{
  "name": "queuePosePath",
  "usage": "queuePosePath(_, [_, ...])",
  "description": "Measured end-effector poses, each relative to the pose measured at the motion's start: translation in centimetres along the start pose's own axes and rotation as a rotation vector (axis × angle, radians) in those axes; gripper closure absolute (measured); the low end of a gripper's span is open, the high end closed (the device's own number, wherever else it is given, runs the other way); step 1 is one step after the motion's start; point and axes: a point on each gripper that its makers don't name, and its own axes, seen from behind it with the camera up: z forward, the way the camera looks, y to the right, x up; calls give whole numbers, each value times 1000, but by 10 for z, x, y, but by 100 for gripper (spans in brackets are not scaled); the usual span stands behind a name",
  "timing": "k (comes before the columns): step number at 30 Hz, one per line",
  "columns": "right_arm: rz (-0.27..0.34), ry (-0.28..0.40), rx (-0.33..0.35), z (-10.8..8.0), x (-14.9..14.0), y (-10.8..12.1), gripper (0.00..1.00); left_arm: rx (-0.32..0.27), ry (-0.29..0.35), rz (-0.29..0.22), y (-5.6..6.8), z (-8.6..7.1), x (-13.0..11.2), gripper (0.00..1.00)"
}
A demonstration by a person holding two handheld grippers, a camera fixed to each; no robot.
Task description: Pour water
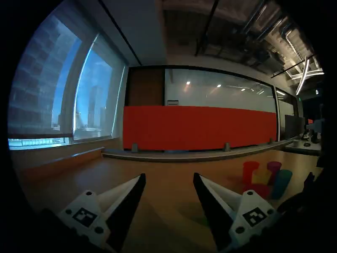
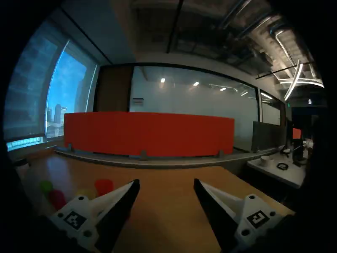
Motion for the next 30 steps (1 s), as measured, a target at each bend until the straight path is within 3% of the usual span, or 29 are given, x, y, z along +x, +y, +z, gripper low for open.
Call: queuePosePath(30, [26, 15, 6, -6, -2, 9, 1, -8, -52, 20, 4, 6, -16, 17])
